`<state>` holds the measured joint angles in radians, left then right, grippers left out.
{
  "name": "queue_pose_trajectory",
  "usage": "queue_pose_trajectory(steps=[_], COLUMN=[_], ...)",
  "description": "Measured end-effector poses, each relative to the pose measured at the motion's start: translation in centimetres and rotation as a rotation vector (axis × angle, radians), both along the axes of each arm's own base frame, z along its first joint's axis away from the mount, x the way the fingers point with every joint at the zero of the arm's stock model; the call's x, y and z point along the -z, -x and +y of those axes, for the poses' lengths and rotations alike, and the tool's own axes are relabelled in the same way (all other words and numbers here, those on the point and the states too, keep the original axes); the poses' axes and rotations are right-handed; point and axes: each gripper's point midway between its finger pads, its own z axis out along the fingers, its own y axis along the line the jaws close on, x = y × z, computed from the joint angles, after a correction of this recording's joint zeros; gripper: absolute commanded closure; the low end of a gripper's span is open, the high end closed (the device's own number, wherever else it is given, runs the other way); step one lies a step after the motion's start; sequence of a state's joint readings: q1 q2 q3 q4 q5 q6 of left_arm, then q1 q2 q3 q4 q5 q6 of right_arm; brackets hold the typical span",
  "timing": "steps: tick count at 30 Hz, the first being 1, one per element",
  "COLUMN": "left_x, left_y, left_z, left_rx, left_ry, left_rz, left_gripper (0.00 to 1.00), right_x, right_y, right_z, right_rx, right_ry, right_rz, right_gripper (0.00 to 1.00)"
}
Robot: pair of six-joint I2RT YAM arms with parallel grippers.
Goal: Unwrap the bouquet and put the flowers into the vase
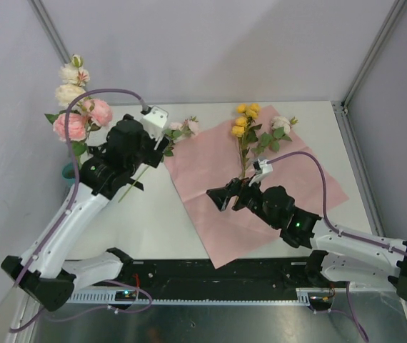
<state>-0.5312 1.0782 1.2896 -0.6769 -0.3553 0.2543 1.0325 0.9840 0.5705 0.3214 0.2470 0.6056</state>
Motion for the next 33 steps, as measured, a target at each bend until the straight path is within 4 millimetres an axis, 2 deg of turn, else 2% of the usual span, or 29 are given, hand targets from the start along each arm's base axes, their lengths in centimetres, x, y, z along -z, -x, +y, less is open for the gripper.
queue_pose_trajectory(steps=[4, 10, 16, 19, 22, 26, 33], left_x=[2.1, 6.2, 7.7, 8.3, 9.9, 13.5, 19.5], left_y=[-1.3, -3.2, -3.9, -4.8, -6.0, -7.4, -9.5], left_z=[-0.2, -0.7, -1.0, -1.3, -1.7, -1.5, 0.5], left_rx=[-0.012, -0.024, -0.028, -0.031, -0.032, -0.041, -0.072], left_ry=[-0.07, -0.173, -0.206, -0.232, -0.276, -0.325, -0.328], left_rz=[0.054, 0.165, 0.207, 0.226, 0.263, 0.351, 0.514], left_gripper=[0.18, 0.19, 0.2, 0.22, 0.24, 0.28, 0.34], right_x=[-0.2, -0.7, -0.6, -0.6, -0.4, -0.4, -1.4], right_y=[0.1, 0.2, 0.4, 0.4, 0.4, 0.5, 0.6], right_z=[-0.2, -0.7, -1.5, -1.7, -1.8, -2.1, -3.0], right_rx=[0.003, 0.011, 0.026, 0.029, 0.029, 0.033, 0.052], right_ry=[-0.002, -0.011, -0.019, -0.021, -0.018, -0.021, -0.048], right_rz=[-0.002, -0.014, -0.022, -0.023, -0.022, -0.024, -0.048], right_gripper=[0.02, 0.02, 0.02, 0.02, 0.02, 0.02, 0.02])
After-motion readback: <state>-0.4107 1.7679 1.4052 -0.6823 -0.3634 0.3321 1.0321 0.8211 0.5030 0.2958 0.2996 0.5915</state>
